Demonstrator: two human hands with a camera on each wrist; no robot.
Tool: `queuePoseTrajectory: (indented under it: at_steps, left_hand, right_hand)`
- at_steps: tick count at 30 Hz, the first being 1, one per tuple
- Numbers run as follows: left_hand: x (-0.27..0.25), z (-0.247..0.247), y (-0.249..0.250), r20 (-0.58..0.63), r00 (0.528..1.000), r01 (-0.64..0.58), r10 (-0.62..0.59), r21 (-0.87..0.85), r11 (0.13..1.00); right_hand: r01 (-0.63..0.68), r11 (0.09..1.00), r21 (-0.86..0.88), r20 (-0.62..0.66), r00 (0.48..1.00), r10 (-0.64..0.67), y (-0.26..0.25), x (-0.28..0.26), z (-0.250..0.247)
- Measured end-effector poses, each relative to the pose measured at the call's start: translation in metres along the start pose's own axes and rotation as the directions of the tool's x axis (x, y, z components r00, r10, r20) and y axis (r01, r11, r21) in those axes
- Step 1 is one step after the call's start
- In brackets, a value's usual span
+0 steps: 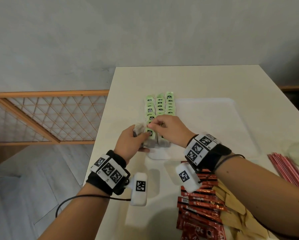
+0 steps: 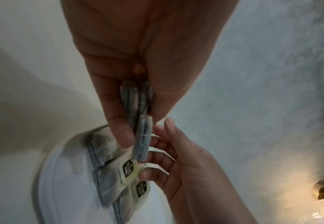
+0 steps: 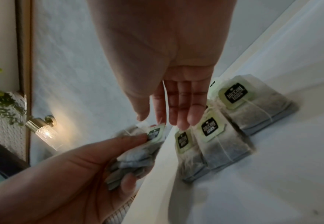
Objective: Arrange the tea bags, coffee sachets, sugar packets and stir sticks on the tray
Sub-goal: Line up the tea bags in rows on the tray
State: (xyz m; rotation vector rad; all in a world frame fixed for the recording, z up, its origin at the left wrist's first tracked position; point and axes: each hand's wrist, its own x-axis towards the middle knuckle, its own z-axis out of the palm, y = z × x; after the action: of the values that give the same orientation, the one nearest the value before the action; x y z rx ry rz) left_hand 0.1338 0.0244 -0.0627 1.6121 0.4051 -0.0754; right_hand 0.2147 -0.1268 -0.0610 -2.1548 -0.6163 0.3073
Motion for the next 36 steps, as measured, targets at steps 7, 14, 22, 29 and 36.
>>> queuePoseTrajectory:
  at_steps: [7, 14, 22, 29, 36]
  left_hand:
    - [-0.009, 0.012, 0.006, 0.023, 0.999, -0.038, 0.039, -0.042, 0.998]
    - [-0.016, 0.017, 0.007, 0.088, 0.991, 0.104, -0.097, -0.082, 0.991]
    - [-0.017, 0.018, 0.000, 0.119, 0.974, 0.206, -0.195, -0.092, 0.974]
    - [-0.009, 0.015, 0.001, 0.098, 0.968, 0.242, -0.231, -0.122, 0.963]
    - [-0.007, 0.012, -0.004, 0.161, 0.969, 0.202, -0.187, -0.081, 0.976]
  right_hand:
    - [-0.090, 0.988, 0.124, 0.065, 0.994, 0.083, 0.001, -0.020, -0.009]
    - [-0.143, 0.966, 0.214, 0.135, 0.984, 0.115, 0.012, -0.035, -0.024]
    - [-0.203, 0.977, -0.066, 0.124, 0.970, 0.210, 0.044, -0.039, -0.036]
    - [-0.198, 0.980, -0.005, -0.001, 0.980, 0.198, 0.048, -0.035, -0.035]
    - [-0.156, 0.986, -0.062, -0.049, 0.987, 0.153, 0.046, -0.025, -0.033]
